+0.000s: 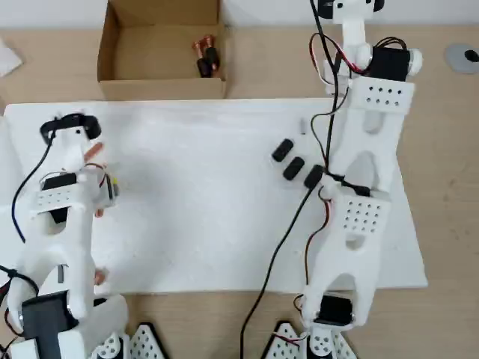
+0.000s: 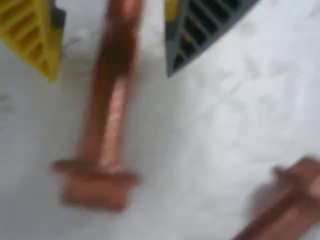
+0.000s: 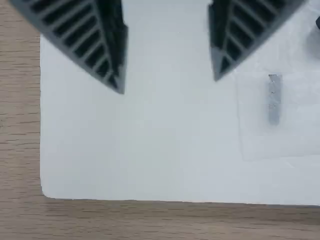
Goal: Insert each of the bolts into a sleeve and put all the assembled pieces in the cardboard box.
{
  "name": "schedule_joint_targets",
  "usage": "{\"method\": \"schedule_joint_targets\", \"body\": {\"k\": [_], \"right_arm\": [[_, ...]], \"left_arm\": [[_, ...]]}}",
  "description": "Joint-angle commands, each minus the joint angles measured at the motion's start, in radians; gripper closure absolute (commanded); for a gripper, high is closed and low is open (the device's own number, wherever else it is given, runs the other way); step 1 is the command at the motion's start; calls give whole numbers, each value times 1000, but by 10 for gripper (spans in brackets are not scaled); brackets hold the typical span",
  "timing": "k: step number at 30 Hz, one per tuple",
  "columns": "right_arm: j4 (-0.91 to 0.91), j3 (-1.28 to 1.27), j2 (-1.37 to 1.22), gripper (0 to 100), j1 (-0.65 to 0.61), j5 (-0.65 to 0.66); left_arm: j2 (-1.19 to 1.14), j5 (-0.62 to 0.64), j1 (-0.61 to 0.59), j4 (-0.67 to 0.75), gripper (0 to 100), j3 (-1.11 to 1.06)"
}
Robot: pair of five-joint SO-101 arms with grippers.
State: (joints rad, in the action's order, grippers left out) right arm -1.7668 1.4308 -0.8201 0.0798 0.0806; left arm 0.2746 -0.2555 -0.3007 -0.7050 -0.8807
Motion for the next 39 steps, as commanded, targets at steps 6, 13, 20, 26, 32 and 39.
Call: {"method": "schedule_joint_targets", "body": {"k": [6,13,20,26,32,39], "right_arm": [[-21,1,71,857,13,12],[-21,1,71,857,18,12],[-21,1,71,857,19,12],[-21,1,71,857,18,12],[-21,1,71,857,18,12],[-21,1,71,857,15,12]], "left_arm": [[4,2,31,150,843,-21],[4,2,31,192,843,-57],[5,-3,29,133,896,-41],[4,-3,31,38,929,-25],[5,0,29,38,940,-25],[16,51,28,-3,995,64]]}}
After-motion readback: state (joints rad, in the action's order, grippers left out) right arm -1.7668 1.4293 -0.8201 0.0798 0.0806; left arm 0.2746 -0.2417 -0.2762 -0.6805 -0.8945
